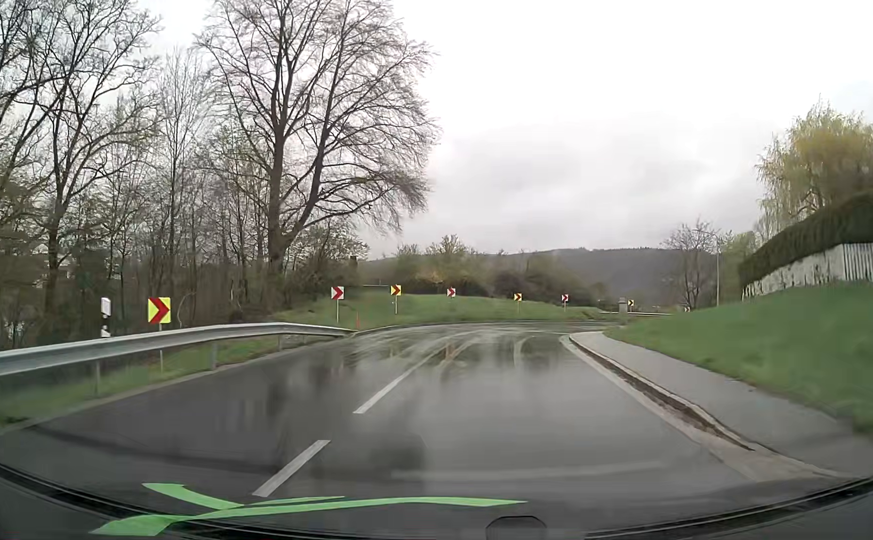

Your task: Follow the waypoints while adhering to traffic rules and regulations

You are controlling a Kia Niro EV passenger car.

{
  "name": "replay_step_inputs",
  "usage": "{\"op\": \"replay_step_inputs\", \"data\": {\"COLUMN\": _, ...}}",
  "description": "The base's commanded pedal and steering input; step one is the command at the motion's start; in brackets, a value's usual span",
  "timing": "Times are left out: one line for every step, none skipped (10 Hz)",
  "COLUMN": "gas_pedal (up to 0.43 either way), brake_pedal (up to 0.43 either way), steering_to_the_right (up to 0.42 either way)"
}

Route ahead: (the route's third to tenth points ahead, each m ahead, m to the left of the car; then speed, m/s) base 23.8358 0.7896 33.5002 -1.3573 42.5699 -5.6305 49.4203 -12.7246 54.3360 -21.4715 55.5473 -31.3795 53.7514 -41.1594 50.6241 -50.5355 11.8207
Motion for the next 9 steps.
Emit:
{"op": "replay_step_inputs", "data": {"gas_pedal": 0.0, "brake_pedal": 0.0, "steering_to_the_right": 0.005}}
{"op": "replay_step_inputs", "data": {"gas_pedal": 0.0, "brake_pedal": 0.037, "steering_to_the_right": 0.005}}
{"op": "replay_step_inputs", "data": {"gas_pedal": 0.0, "brake_pedal": 0.055, "steering_to_the_right": 0.005}}
{"op": "replay_step_inputs", "data": {"gas_pedal": 0.0, "brake_pedal": 0.073, "steering_to_the_right": 0.006}}
{"op": "replay_step_inputs", "data": {"gas_pedal": 0.0, "brake_pedal": 0.079, "steering_to_the_right": 0.01}}
{"op": "replay_step_inputs", "data": {"gas_pedal": 0.0, "brake_pedal": 0.091, "steering_to_the_right": 0.017}}
{"op": "replay_step_inputs", "data": {"gas_pedal": 0.0, "brake_pedal": 0.091, "steering_to_the_right": 0.025}}
{"op": "replay_step_inputs", "data": {"gas_pedal": 0.0, "brake_pedal": 0.091, "steering_to_the_right": 0.03}}
{"op": "replay_step_inputs", "data": {"gas_pedal": 0.0, "brake_pedal": 0.091, "steering_to_the_right": 0.029}}
